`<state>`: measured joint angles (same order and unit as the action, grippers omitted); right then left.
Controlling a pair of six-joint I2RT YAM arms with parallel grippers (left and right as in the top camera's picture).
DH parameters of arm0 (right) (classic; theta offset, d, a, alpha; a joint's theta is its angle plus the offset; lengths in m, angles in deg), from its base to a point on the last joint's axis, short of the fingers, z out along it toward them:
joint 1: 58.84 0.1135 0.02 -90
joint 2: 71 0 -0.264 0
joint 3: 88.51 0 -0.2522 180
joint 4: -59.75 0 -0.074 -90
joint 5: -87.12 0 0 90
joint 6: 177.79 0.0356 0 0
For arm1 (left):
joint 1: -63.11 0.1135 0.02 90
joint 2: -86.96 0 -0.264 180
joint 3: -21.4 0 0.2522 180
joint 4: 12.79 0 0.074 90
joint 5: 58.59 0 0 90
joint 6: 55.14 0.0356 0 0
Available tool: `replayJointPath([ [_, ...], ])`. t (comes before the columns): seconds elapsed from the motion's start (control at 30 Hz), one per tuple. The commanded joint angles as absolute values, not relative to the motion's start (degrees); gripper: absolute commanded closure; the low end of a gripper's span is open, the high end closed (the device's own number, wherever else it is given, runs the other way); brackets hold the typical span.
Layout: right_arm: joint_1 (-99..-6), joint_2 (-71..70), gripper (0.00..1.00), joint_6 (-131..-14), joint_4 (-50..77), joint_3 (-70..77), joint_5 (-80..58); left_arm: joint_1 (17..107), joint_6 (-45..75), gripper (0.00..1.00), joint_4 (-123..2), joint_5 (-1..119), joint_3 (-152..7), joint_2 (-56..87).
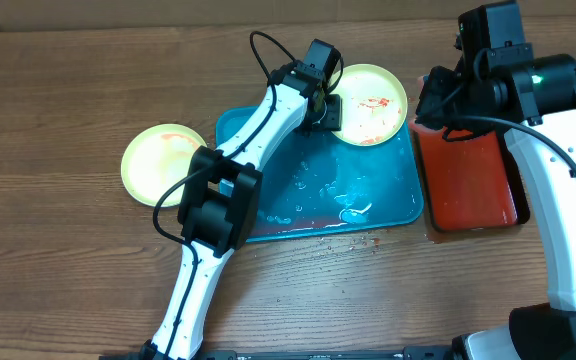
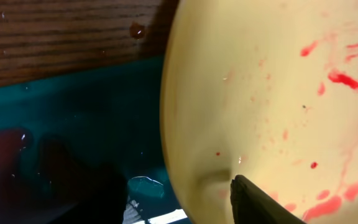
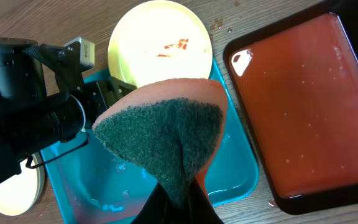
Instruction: Clean dirty plates on tray and stack at the side
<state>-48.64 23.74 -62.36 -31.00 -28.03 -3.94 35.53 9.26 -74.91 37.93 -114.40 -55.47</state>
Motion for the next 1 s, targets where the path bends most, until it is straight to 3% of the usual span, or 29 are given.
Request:
replayJointPath([
  [0.0, -48.8, 22.3, 0.96, -62.7, -30.8, -28.4, -3.6, 35.3, 8.9, 0.7, -75.2, 37.3, -115.7, -56.3],
  [0.07, -48.8, 22.3, 0.95, -62.7, -30.8, -28.4, -3.6, 35.3, 9.6, 0.95, -76.7, 37.2, -115.7, -56.3],
  [0.3, -48.8, 22.7, 0.96, -62.7, -30.6, -28.4, -3.6, 38.3, 15.6, 0.96, -90.0, 32.7, -115.8, -56.0],
  [0.57, -47.1, 29.9, 0.96, -62.7, -28.4, -28.4, -12.2, 45.8, 18.0, 0.96, -106.0, 36.0, -115.7, -55.9],
  [0.97, -38.7, 45.3, 0.96, -62.7, -23.1, -28.4, -13.7, 46.9, 24.2, 0.95, -103.1, 49.5, -104.5, -55.9],
])
